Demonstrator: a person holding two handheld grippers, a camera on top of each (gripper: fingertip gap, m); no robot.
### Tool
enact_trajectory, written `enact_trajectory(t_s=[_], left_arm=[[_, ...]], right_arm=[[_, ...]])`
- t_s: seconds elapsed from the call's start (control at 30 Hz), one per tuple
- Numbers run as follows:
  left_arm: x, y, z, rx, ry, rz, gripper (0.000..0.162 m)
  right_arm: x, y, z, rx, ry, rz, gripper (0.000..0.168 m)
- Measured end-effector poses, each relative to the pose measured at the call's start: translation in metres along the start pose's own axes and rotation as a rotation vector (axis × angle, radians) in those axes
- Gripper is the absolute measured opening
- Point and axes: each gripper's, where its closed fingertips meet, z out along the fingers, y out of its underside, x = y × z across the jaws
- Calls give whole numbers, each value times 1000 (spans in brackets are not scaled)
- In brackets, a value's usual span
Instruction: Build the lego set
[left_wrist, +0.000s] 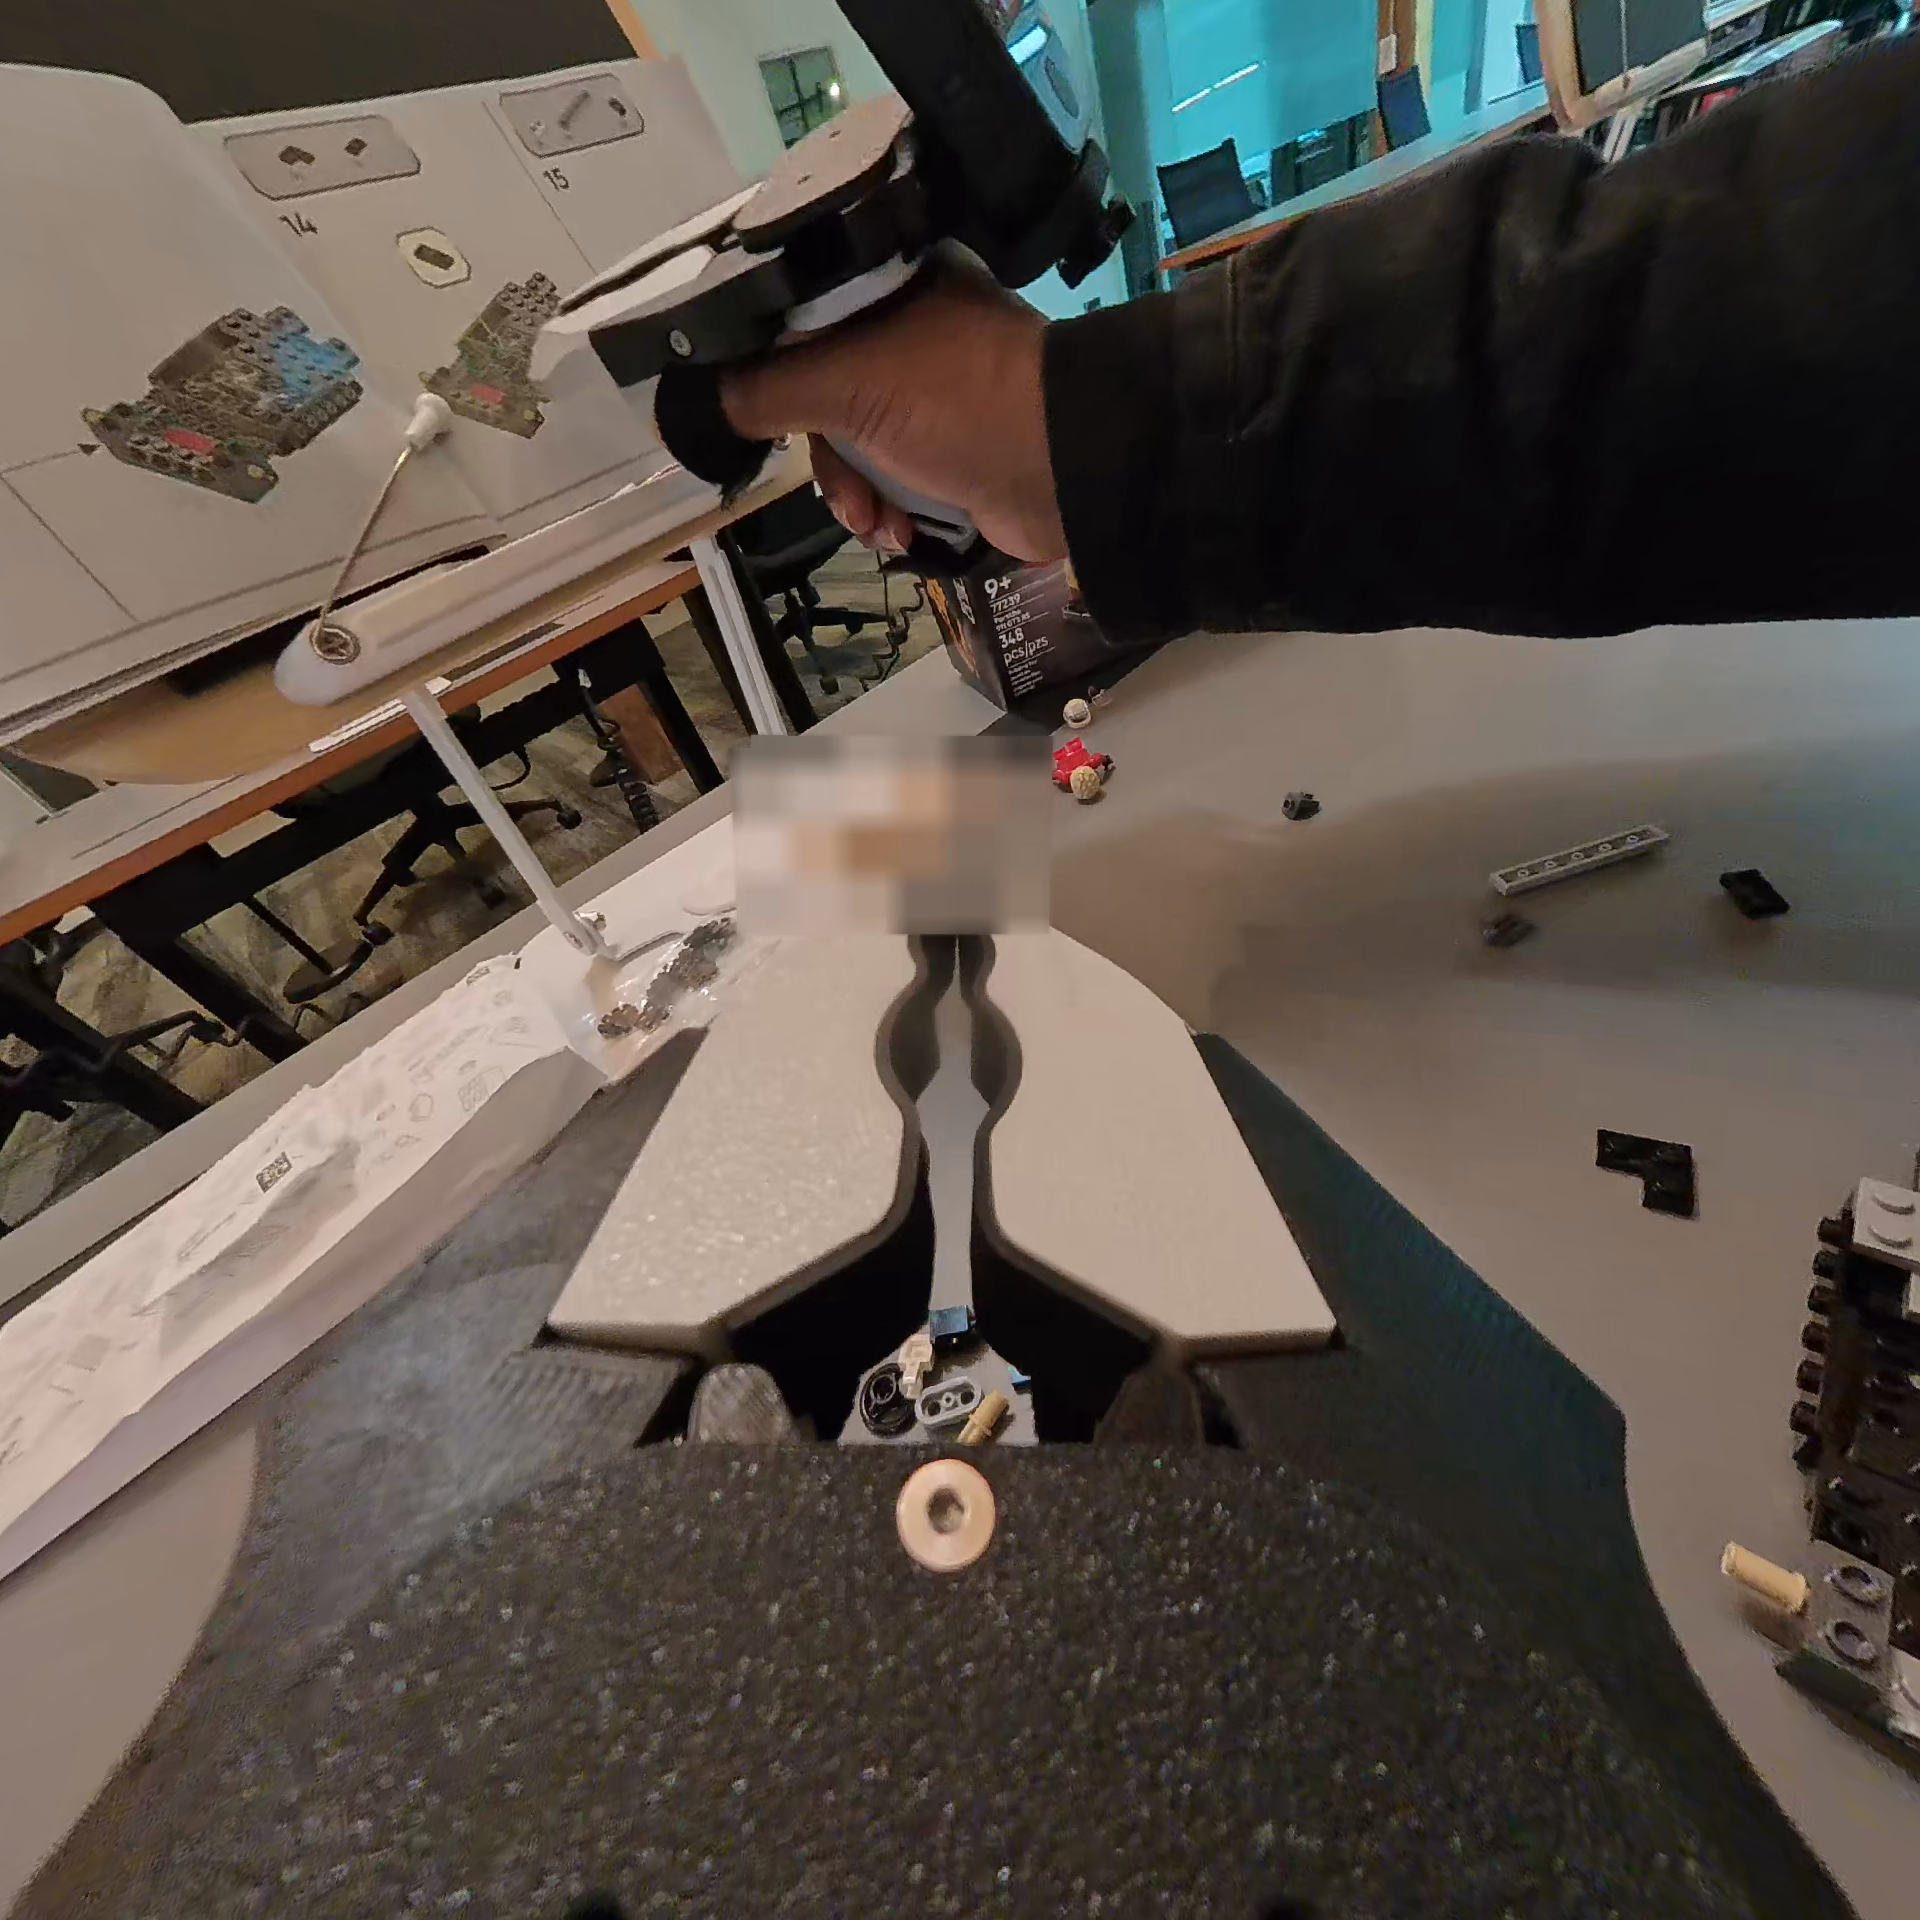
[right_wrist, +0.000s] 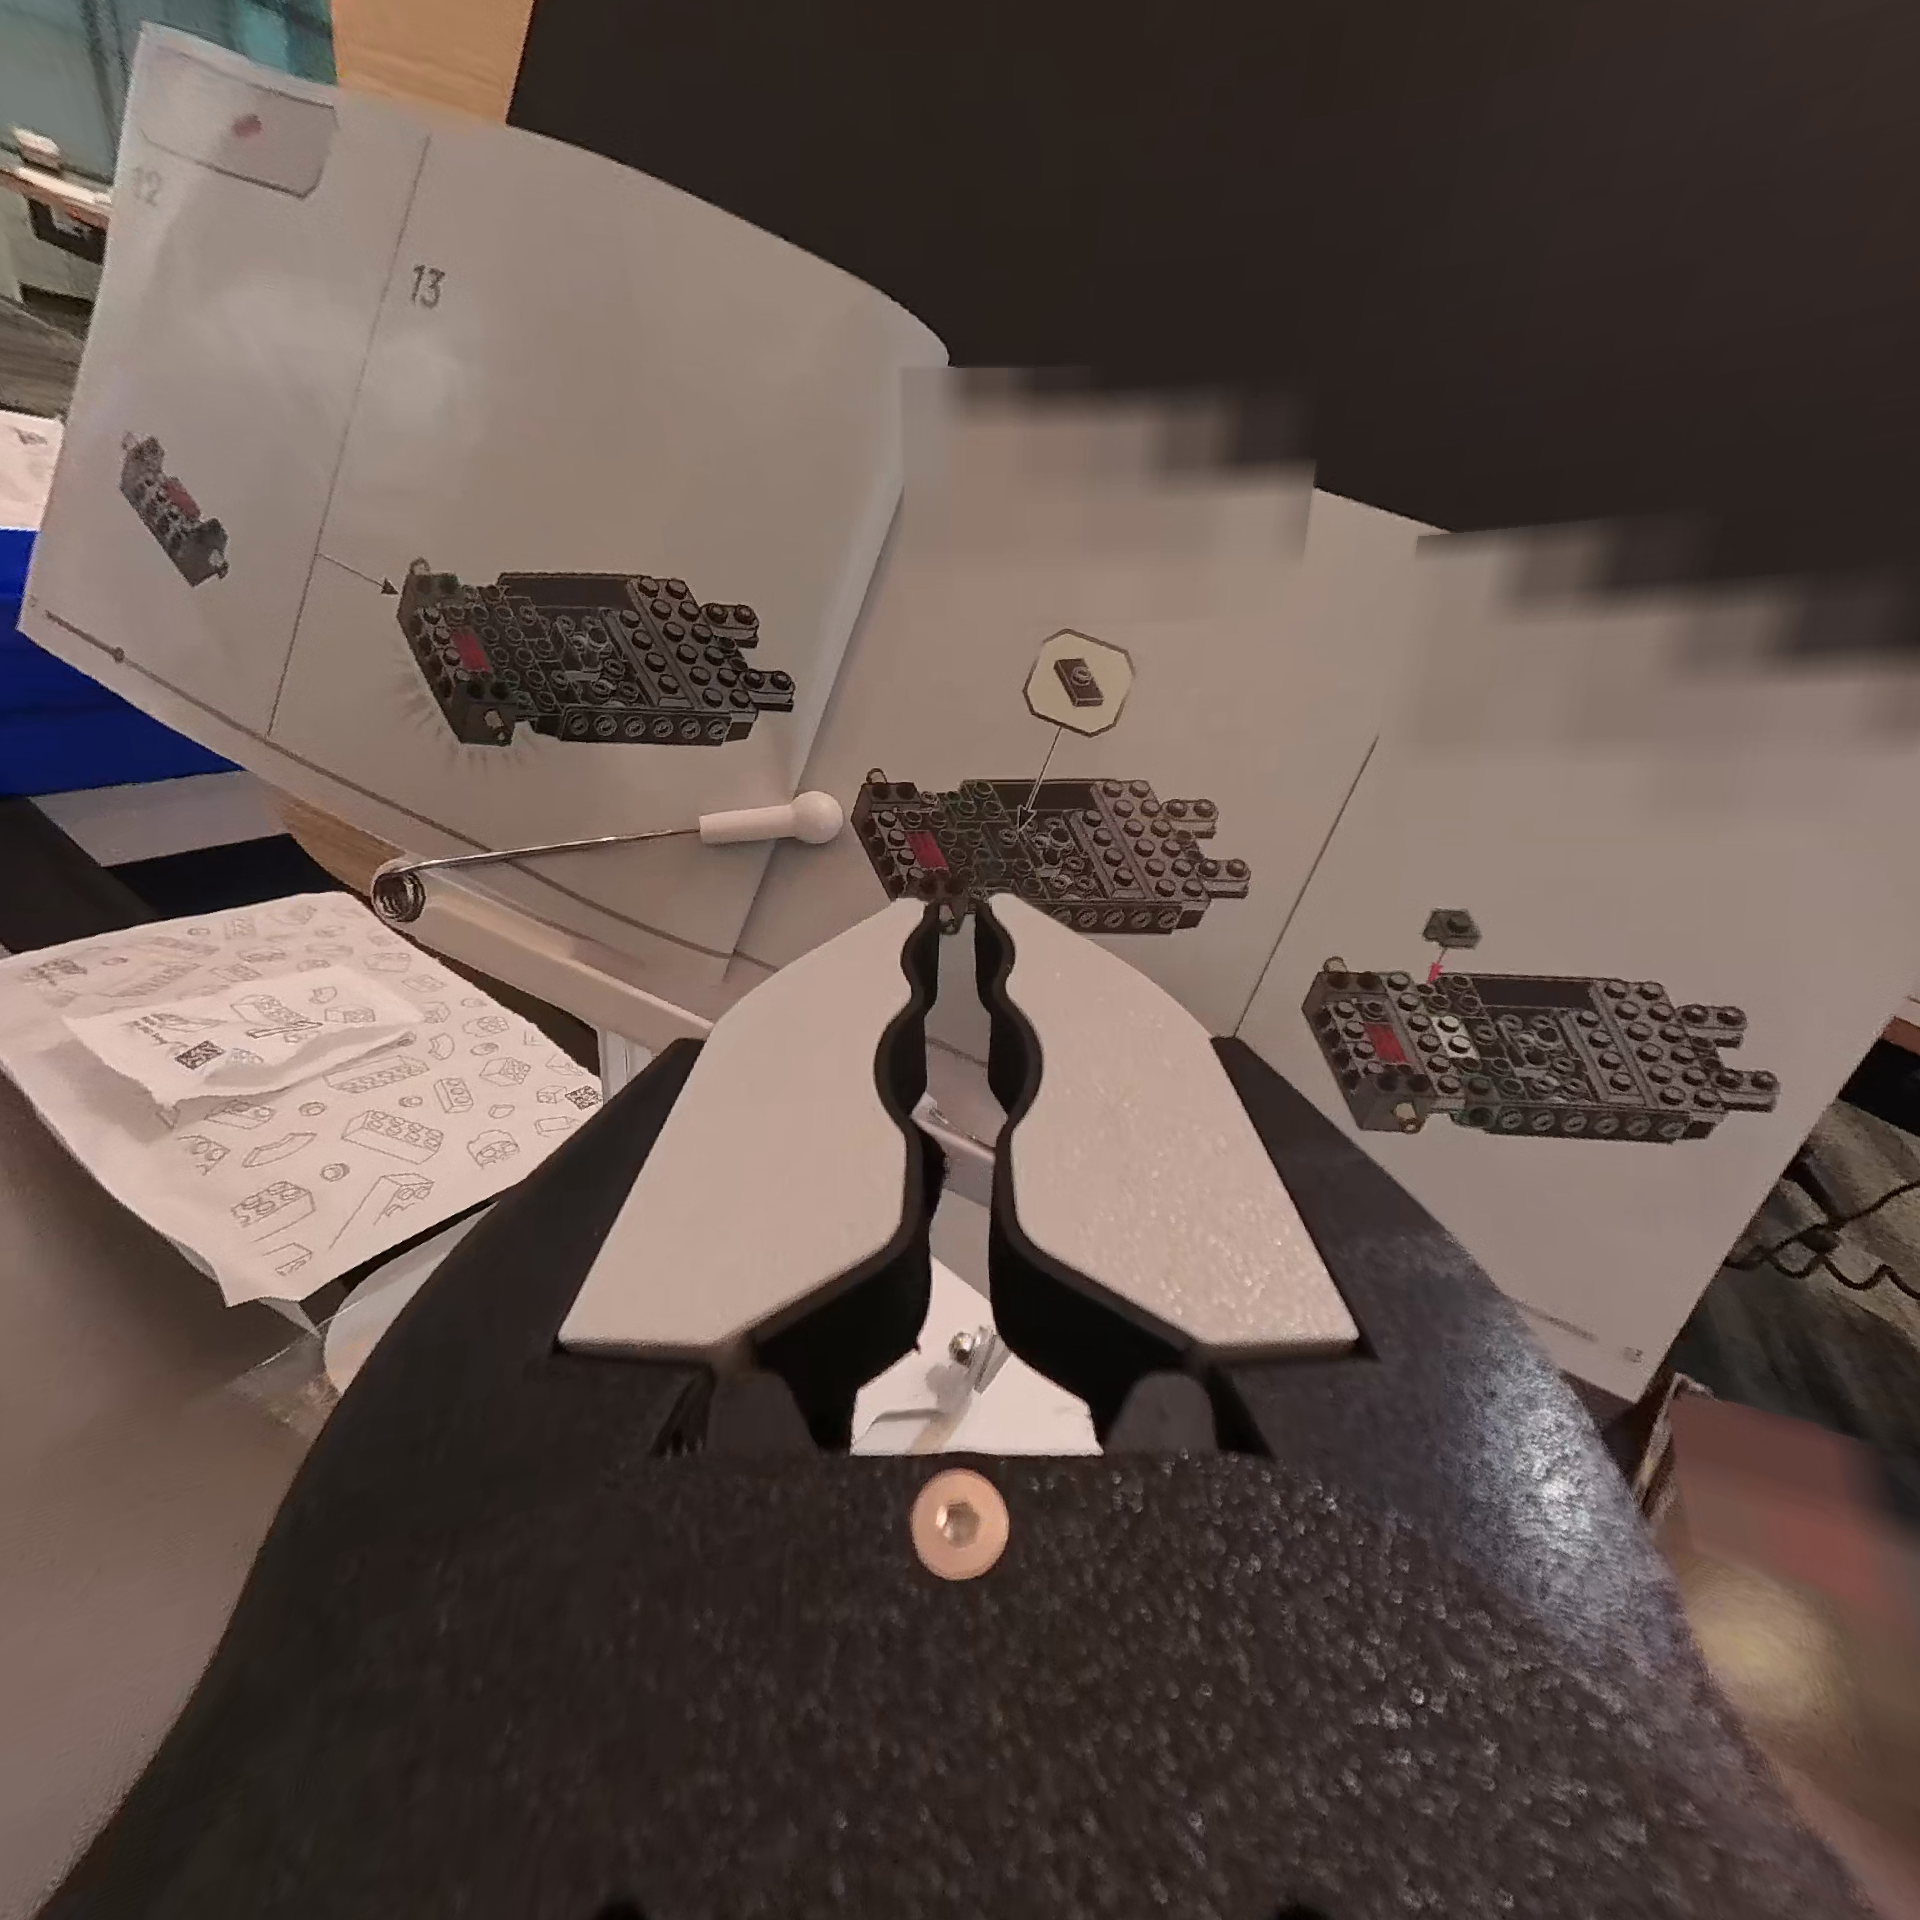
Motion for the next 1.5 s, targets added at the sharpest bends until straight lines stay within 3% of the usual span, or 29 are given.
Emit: enact_trajectory(t_s=[1.03,1.5], left_arm=[[10,8,4,-38,59,-25,0],[9,11,5,-43,73,-67,0]], right_arm=[[14,2,-15,-3,7,-2,7],[4,0,-1,7,5,-2,0]])
